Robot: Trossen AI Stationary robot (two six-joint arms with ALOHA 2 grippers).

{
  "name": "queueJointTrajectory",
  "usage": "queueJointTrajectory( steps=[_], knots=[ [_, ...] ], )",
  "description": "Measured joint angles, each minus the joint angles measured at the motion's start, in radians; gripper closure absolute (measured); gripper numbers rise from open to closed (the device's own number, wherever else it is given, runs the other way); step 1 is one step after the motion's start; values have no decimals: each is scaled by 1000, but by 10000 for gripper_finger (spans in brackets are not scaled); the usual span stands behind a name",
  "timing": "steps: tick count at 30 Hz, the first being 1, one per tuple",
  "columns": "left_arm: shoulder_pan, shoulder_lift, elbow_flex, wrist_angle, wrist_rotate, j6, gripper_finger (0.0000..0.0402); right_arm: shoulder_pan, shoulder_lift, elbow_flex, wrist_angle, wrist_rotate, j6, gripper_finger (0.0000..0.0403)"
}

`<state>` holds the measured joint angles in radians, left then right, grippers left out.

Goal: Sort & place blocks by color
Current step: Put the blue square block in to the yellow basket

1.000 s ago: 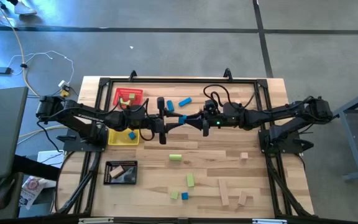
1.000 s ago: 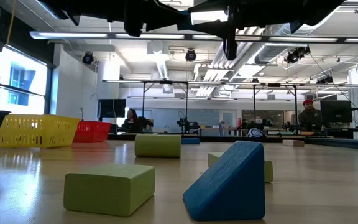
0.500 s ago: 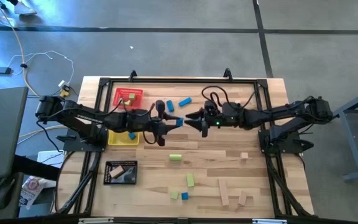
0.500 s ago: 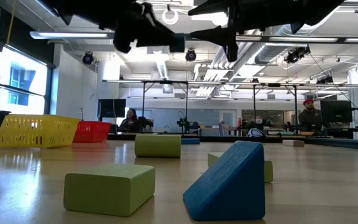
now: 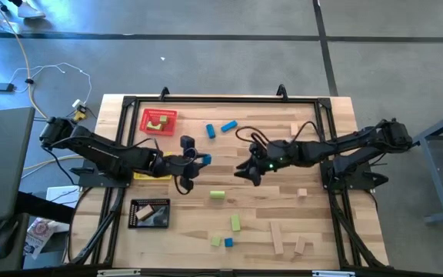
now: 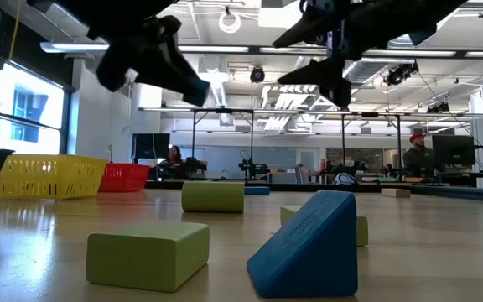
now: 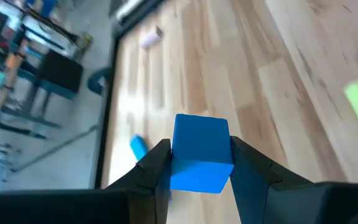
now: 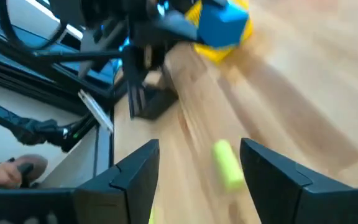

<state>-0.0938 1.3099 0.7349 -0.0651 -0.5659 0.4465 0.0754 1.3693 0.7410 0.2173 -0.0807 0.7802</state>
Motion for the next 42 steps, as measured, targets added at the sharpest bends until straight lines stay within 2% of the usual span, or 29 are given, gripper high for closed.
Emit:
queueJointTrajectory(
  steps=[4,11,15,21,26,29,34,42],
  knots=[
    [-13,-45,0,-148,-6,-114,297,62,0,0,-12,4,88,194],
    [-13,-147,0,-456,-19,-404,294,167,0,0,-15,100,197,194],
    [-13,-188,3,-623,-6,-575,295,204,0,38,-74,148,216,194],
    [-11,-200,58,-922,94,-853,293,250,0,186,-331,214,221,194],
    [-11,-199,64,-1096,180,-1003,294,295,0,304,-632,305,333,194],
    [-11,-199,64,-1175,215,-1059,293,317,0,321,-742,336,437,194],
    [-11,-199,64,-1199,236,-1094,291,347,13,278,-782,332,583,194],
    [15,-169,63,-1195,296,-1101,290,395,122,258,-804,203,772,194]
  ],
)
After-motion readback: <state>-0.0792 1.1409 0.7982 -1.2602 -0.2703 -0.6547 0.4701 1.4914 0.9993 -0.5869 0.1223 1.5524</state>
